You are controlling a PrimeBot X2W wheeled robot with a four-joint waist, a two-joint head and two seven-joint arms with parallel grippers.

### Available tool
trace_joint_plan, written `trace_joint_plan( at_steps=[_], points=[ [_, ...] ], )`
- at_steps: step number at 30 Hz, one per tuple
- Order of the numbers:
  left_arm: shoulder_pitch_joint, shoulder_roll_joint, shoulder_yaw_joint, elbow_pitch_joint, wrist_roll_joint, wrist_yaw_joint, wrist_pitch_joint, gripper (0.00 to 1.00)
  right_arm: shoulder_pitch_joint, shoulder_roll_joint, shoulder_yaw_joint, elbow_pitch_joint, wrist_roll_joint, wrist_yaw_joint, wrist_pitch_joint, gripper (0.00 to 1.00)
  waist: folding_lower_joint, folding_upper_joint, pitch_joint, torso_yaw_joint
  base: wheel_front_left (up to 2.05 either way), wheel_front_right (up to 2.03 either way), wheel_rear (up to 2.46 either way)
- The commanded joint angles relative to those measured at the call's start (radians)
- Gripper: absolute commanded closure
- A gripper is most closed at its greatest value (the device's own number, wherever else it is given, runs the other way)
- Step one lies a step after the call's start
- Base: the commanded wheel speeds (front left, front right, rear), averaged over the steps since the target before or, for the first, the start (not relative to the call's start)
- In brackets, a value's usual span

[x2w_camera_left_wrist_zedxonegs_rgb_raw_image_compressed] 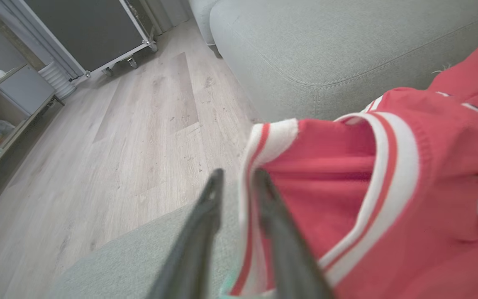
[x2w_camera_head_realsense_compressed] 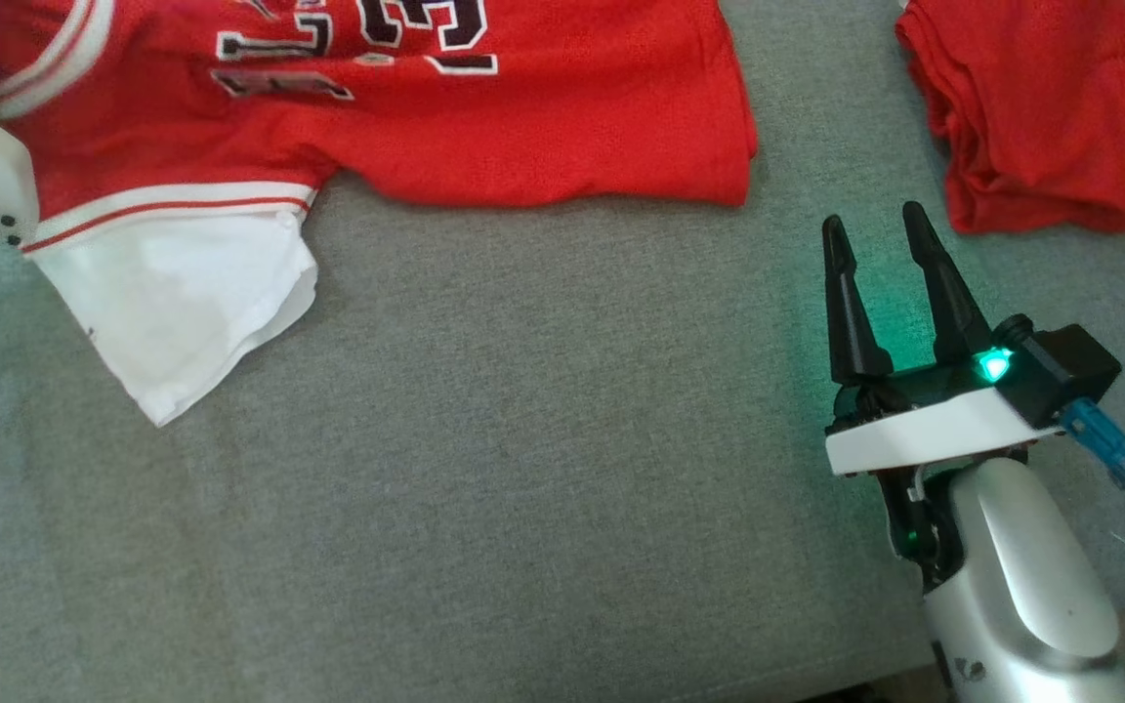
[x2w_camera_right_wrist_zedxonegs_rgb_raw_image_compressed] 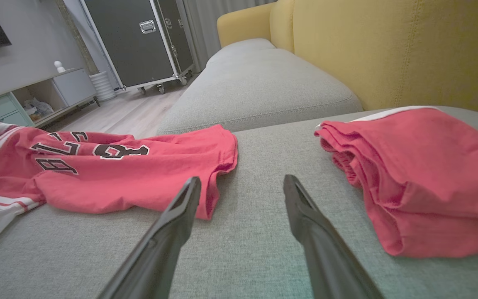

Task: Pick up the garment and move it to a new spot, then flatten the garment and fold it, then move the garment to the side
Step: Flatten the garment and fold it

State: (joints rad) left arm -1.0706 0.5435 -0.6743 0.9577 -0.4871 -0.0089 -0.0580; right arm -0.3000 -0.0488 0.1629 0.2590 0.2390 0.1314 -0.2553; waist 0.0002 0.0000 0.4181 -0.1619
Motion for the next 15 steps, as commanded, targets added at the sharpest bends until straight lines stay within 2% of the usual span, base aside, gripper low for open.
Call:
trace_joint_plan(
  at_steps=[1,9,13,15],
  points=[
    [-0.049,0.048,0.031,-0.006,0.003,0.007,-0.016,0.0,-0.022,-0.001,0.021,-0.029,0.008,-0.001,-0.006,0.0,-0.0002,0.0,-0.002,0.002,0.0,0.0,0.0],
    [0.002,-0.043,0.087,0.04,-0.069,0.012,-0.174,0.0,-0.015,-0.001,-0.003,-0.022,-0.018,-0.001,-0.006,0.0,-0.0002,0.0,-0.071,0.068,0.0,0.0,0.0],
    [0.072,-0.077,0.127,-0.029,-0.095,0.022,-0.201,0.0,0.003,-0.001,-0.022,-0.018,-0.034,-0.001,-0.006,0.0,-0.0002,0.0,-0.129,0.111,0.0,0.0,0.0],
    [0.124,-0.089,0.164,-0.11,-0.098,0.039,-0.203,0.0,0.014,-0.001,-0.031,-0.014,-0.043,-0.001,-0.006,0.0,-0.0002,0.0,-0.159,0.134,0.0,0.0,0.0]
  ],
)
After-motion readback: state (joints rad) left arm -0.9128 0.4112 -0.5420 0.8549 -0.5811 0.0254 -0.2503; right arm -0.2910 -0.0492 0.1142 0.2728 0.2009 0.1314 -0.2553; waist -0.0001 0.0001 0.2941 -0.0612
